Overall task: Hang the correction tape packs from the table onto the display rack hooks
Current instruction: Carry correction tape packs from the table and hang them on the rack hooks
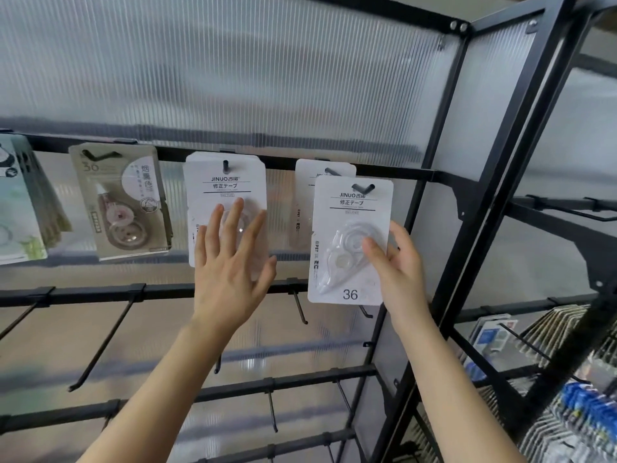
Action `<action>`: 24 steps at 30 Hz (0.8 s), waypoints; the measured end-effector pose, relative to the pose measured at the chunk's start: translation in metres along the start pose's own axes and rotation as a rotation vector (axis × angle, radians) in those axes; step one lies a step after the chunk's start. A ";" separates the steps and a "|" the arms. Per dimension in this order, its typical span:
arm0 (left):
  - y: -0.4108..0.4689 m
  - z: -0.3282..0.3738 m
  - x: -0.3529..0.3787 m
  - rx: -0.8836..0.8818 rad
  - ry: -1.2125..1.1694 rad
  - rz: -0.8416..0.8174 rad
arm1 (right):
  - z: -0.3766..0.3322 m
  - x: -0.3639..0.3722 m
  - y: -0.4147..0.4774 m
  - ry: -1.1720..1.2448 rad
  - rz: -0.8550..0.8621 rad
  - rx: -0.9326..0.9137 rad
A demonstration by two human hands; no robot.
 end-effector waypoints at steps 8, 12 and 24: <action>-0.001 -0.005 0.000 0.022 0.029 -0.017 | 0.036 0.021 0.048 -0.190 0.030 0.069; -0.001 -0.004 0.001 0.012 0.029 -0.020 | 0.047 0.032 0.067 -0.294 0.068 0.112; -0.001 -0.006 0.001 0.016 0.034 -0.029 | 0.056 0.034 0.066 -0.502 0.153 0.172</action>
Point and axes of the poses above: each hand's wrist, its own y-axis towards the middle knuckle, its own x-axis out of the palm, z = x × y, the point moved 5 cm from there along y, towards the middle knuckle, and after that the axes turned 11 degrees about -y, right-handed, at the moved point
